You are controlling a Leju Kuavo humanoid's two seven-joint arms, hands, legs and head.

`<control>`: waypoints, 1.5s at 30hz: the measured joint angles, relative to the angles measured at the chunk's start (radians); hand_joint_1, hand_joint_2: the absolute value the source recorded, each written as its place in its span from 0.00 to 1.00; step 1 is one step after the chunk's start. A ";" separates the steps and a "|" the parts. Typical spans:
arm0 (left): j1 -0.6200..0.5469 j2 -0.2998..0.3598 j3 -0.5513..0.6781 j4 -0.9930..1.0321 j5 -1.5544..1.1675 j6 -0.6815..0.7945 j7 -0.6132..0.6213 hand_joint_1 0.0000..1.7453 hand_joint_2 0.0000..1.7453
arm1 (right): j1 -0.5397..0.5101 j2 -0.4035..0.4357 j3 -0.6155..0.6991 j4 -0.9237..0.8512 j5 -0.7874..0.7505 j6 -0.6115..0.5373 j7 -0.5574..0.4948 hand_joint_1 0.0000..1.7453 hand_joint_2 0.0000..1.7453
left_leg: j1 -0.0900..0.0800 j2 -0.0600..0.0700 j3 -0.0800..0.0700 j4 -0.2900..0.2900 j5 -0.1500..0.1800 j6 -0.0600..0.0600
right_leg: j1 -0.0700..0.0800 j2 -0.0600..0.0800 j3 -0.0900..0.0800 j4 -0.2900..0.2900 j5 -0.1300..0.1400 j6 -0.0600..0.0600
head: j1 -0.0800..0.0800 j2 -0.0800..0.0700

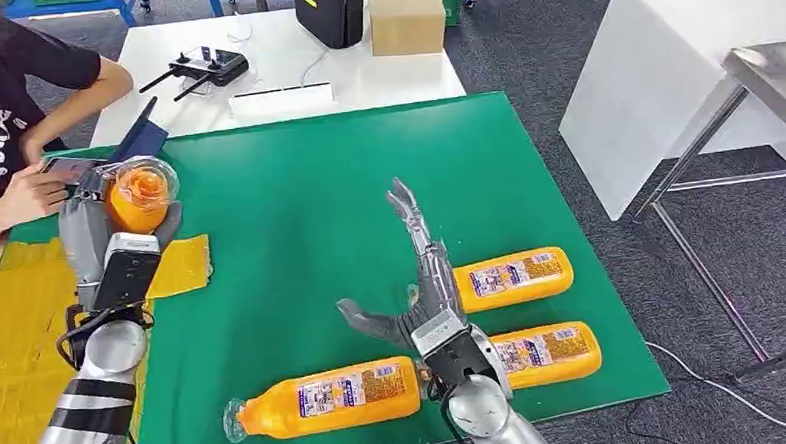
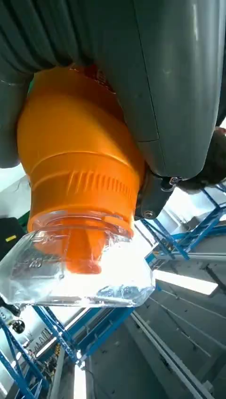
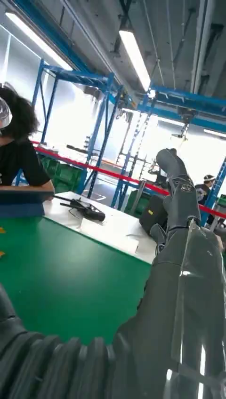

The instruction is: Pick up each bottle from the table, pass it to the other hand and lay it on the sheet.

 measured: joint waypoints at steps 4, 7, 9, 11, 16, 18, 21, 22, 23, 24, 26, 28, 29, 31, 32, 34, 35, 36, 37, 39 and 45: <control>0.000 0.001 0.004 0.000 -0.002 0.000 0.000 1.00 1.00 | 0.002 -0.006 0.000 -0.011 -0.001 0.000 0.000 0.00 1.00 | 0.000 0.000 0.000 0.000 0.000 0.000 | 0.000 0.000 0.000 0.000 0.000 0.000 | 0.000 0.000; 0.000 0.002 0.005 0.000 -0.002 0.000 0.000 1.00 1.00 | 0.005 -0.006 0.000 -0.015 -0.001 0.000 0.000 0.00 1.00 | 0.000 0.000 0.000 0.000 0.000 0.000 | 0.000 0.000 0.000 0.000 0.000 0.000 | -0.001 0.000; 0.000 0.002 0.005 0.000 -0.002 0.000 0.000 1.00 1.00 | 0.005 -0.008 0.000 -0.015 -0.002 0.000 0.000 0.00 1.00 | 0.000 0.000 0.000 0.000 0.000 0.000 | 0.000 0.000 0.000 0.000 0.000 0.000 | 0.000 0.000; 0.000 0.002 0.006 0.000 -0.002 0.000 0.000 1.00 1.00 | 0.005 -0.008 0.000 -0.015 -0.002 0.000 0.000 0.00 1.00 | 0.000 0.000 0.000 0.000 0.000 0.000 | 0.000 0.000 0.000 0.000 0.000 0.000 | 0.000 0.000; 0.000 0.002 0.007 0.000 -0.002 0.000 0.000 1.00 1.00 | 0.006 -0.009 0.000 -0.017 -0.002 0.000 0.000 0.00 1.00 | 0.000 0.000 0.000 0.000 0.000 0.000 | 0.000 0.000 0.000 0.000 0.000 0.000 | 0.000 0.000; 0.000 0.002 0.008 0.000 -0.002 0.000 0.000 1.00 1.00 | 0.006 -0.009 0.000 -0.018 -0.002 0.000 0.000 0.00 1.00 | 0.000 0.000 0.000 0.000 0.000 0.000 | 0.000 0.000 0.000 0.000 0.000 0.000 | 0.000 0.000; 0.000 0.002 0.010 0.000 -0.002 0.000 0.000 1.00 1.00 | 0.006 -0.010 0.000 -0.018 -0.002 0.000 0.000 0.00 1.00 | 0.000 0.000 0.000 0.000 0.000 0.000 | 0.000 0.000 0.000 0.000 0.000 0.000 | 0.000 0.000; 0.000 0.002 0.010 0.000 -0.002 0.000 0.000 1.00 1.00 | 0.006 -0.010 0.000 -0.018 -0.002 0.000 0.000 0.00 1.00 | 0.000 0.000 0.000 0.000 0.000 0.000 | 0.000 0.000 0.000 0.000 0.000 0.000 | 0.000 0.000; 0.000 0.002 0.010 0.000 -0.002 0.000 0.000 1.00 1.00 | 0.006 -0.010 0.000 -0.018 -0.002 0.000 0.000 0.00 1.00 | 0.000 0.000 0.000 0.000 0.000 0.000 | 0.000 0.000 0.000 0.000 0.000 0.000 | 0.000 0.000; 0.000 0.002 0.010 0.000 -0.002 0.000 0.000 1.00 1.00 | 0.006 -0.010 0.000 -0.018 -0.002 0.000 0.000 0.00 1.00 | 0.000 0.000 0.000 0.000 0.000 0.000 | 0.000 0.000 0.000 0.000 0.000 0.000 | 0.000 0.000; 0.000 0.002 0.010 0.000 -0.002 0.000 0.000 1.00 1.00 | 0.006 -0.011 0.000 -0.018 -0.002 0.000 0.000 0.00 1.00 | 0.000 0.000 0.000 0.000 0.000 0.000 | 0.000 0.000 0.000 0.000 0.000 0.000 | 0.000 0.000; 0.000 0.002 0.010 0.000 -0.002 0.000 0.000 1.00 1.00 | 0.006 -0.012 0.000 -0.018 -0.002 0.000 0.000 0.00 1.00 | 0.000 0.000 0.000 0.000 0.000 0.000 | 0.000 0.000 0.000 0.000 0.000 0.000 | 0.000 0.000; 0.001 0.002 0.010 0.000 -0.004 -0.003 0.002 1.00 1.00 | 0.006 -0.012 0.000 -0.018 -0.002 0.000 0.000 0.00 1.00 | 0.000 0.000 0.000 0.000 0.000 0.000 | 0.000 0.000 0.000 0.000 0.000 0.000 | 0.000 0.000; 0.001 0.028 -0.007 0.045 -0.121 -0.071 0.123 1.00 1.00 | 0.015 -0.024 0.000 -0.027 -0.039 0.015 -0.002 0.00 1.00 | 0.000 0.000 0.002 0.000 0.000 0.000 | 0.000 0.000 0.001 0.000 0.000 0.000 | 0.000 0.000; -0.013 0.047 -0.020 0.138 -0.259 -0.042 0.195 1.00 1.00 | 0.027 -0.039 0.000 -0.040 -0.059 0.019 -0.009 0.00 1.00 | -0.001 -0.001 0.003 0.000 0.000 0.000 | -0.001 -0.001 0.003 0.000 -0.001 0.000 | 0.000 0.000; 0.007 0.068 -0.027 0.289 -0.568 0.047 0.261 1.00 1.00 | 0.044 -0.061 0.000 -0.053 -0.076 0.024 -0.014 0.00 1.00 | 0.000 0.006 0.001 0.000 -0.001 -0.001 | -0.001 0.004 -0.001 0.000 0.001 0.000 | -0.002 0.000; 0.020 0.082 -0.030 0.336 -0.678 0.073 0.262 1.00 1.00 | 0.055 -0.071 -0.002 -0.060 -0.078 0.025 -0.015 0.00 1.00 | 0.001 0.011 0.000 0.000 -0.001 -0.001 | 0.000 0.006 -0.004 0.000 0.003 -0.004 | 0.001 0.000; 0.021 0.087 -0.032 0.376 -0.743 0.084 0.263 1.00 1.00 | 0.061 -0.078 -0.003 -0.064 -0.081 0.026 -0.016 0.00 1.00 | 0.000 0.010 -0.002 0.000 0.000 -0.001 | 0.000 0.006 -0.005 0.000 0.003 -0.003 | 0.000 0.000; 0.021 0.090 -0.037 0.414 -0.760 0.092 0.264 1.00 1.00 | 0.064 -0.085 -0.003 -0.067 -0.081 0.026 -0.017 0.00 1.00 | 0.000 0.008 -0.001 0.000 0.000 -0.001 | 0.000 0.006 -0.005 0.000 0.003 -0.003 | -0.001 0.000; 0.022 0.096 -0.043 0.465 -0.715 0.094 0.269 1.00 1.00 | 0.067 -0.093 -0.003 -0.070 -0.081 0.026 -0.018 0.00 1.00 | 0.000 0.007 -0.002 0.000 0.000 -0.001 | 0.000 0.006 -0.005 0.000 0.003 -0.003 | 0.000 0.000; 0.021 0.108 -0.046 0.542 -0.700 0.099 0.270 1.00 1.00 | 0.073 -0.109 -0.003 -0.079 -0.083 0.026 -0.018 0.00 1.00 | 0.000 0.006 -0.002 0.000 0.000 -0.001 | 0.000 0.005 -0.004 0.000 0.002 -0.003 | 0.000 0.000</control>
